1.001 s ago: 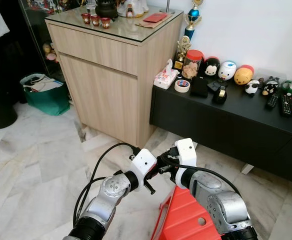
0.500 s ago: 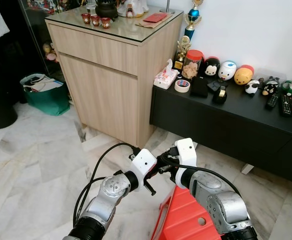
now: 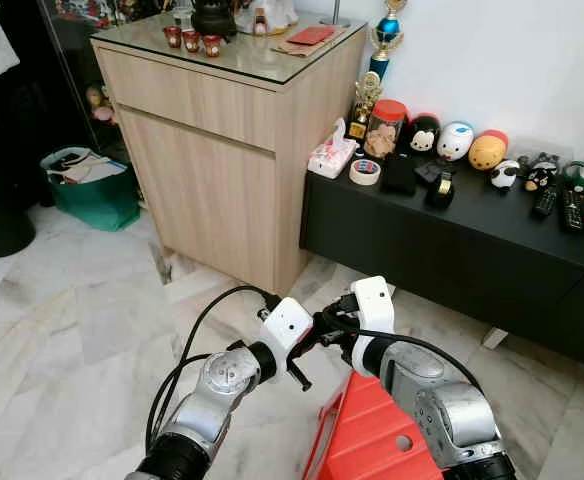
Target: Hang keys on a hook
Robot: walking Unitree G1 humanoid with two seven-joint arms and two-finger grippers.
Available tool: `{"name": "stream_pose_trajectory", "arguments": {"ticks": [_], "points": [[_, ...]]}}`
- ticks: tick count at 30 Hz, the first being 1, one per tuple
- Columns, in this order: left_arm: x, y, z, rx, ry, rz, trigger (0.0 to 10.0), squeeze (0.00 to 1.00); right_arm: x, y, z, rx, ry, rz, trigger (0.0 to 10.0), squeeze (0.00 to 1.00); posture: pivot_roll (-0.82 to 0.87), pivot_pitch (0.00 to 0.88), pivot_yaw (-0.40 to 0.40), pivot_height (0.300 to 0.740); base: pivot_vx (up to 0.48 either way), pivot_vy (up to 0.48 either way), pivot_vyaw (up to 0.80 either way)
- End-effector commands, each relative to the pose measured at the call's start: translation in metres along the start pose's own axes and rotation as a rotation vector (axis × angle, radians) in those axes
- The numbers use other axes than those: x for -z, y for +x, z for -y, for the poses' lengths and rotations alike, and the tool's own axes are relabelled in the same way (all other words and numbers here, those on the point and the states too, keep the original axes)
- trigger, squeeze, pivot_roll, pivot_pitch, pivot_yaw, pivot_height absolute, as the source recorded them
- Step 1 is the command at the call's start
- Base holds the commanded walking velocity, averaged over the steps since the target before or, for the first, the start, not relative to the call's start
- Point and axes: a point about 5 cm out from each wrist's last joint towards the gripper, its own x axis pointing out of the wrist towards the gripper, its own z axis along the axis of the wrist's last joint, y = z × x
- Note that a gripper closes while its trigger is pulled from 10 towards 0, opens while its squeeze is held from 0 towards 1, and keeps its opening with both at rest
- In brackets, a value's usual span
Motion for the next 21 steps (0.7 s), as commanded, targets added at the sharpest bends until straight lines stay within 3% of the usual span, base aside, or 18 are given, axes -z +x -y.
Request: {"name": "stream_pose_trajectory", "arguments": {"ticks": [1,2,4,5,11,12,13,14,17,18,19,21], "points": [[-0.002,0.002,0.003,0.024,0.013,0.006,0.0,0.00,-0.007,0.000,0.006,0.047,0.004,0.050,10.0,0.96,0.01,0.000,-0.055,0.737,0.000,0.000,0.00],[-0.002,0.002,0.003,0.024,0.013,0.005,0.0,0.00,-0.009,0.000,0.006,0.049,0.004,0.063,10.0,0.24,0.01,0.000,-0.055,0.737,0.000,0.000,0.00],[-0.002,0.002,0.003,0.023,0.013,0.004,0.0,0.00,-0.010,0.000,0.006,0.050,0.005,0.072,10.0,0.24,0.01,0.000,-0.055,0.737,0.000,0.000,0.00],[-0.001,0.002,0.003,0.024,0.015,0.003,0.0,0.00,-0.013,0.000,0.007,0.058,0.017,0.089,10.0,0.00,0.01,0.000,-0.056,0.737,0.000,0.000,0.00],[0.001,0.002,0.005,0.041,0.026,-0.013,0.0,0.00,-0.028,-0.001,0.011,0.079,0.080,0.182,10.0,0.00,0.01,0.000,-0.054,0.737,0.000,0.000,0.00],[0.001,0.002,0.005,0.042,0.027,-0.014,0.0,0.00,-0.028,-0.001,0.011,0.074,0.083,0.181,10.0,0.64,0.01,0.000,-0.054,0.737,0.000,0.000,0.00],[0.001,0.002,0.005,0.043,0.028,-0.015,0.0,0.00,-0.028,-0.001,0.010,0.071,0.082,0.179,10.0,0.77,0.01,0.000,-0.054,0.737,0.000,0.000,0.00],[0.001,0.002,0.005,0.043,0.030,-0.018,0.0,0.00,-0.029,-0.001,0.010,0.071,0.074,0.182,10.0,1.00,0.01,0.000,-0.054,0.737,0.000,0.000,0.00],[0.002,0.002,0.004,0.036,0.033,-0.024,0.0,0.00,-0.031,-0.002,0.013,0.096,0.065,0.199,10.0,0.98,0.01,0.000,-0.054,0.737,0.000,0.000,0.00],[0.002,0.001,0.003,0.030,0.038,-0.028,0.0,0.00,-0.032,-0.002,0.015,0.110,0.063,0.204,10.0,0.61,0.01,0.000,-0.054,0.737,0.000,0.000,0.00],[0.002,0.001,0.002,0.019,0.044,-0.032,0.0,0.00,-0.033,-0.003,0.019,0.128,0.058,0.212,10.0,0.02,0.01,0.000,-0.053,0.737,0.000,0.000,0.00],[0.003,0.000,-0.004,-0.024,0.054,-0.045,0.0,0.00,-0.035,-0.006,0.031,0.181,0.053,0.225,10.0,0.00,0.01,0.000,-0.051,0.737,0.000,0.000,0.00]]}}
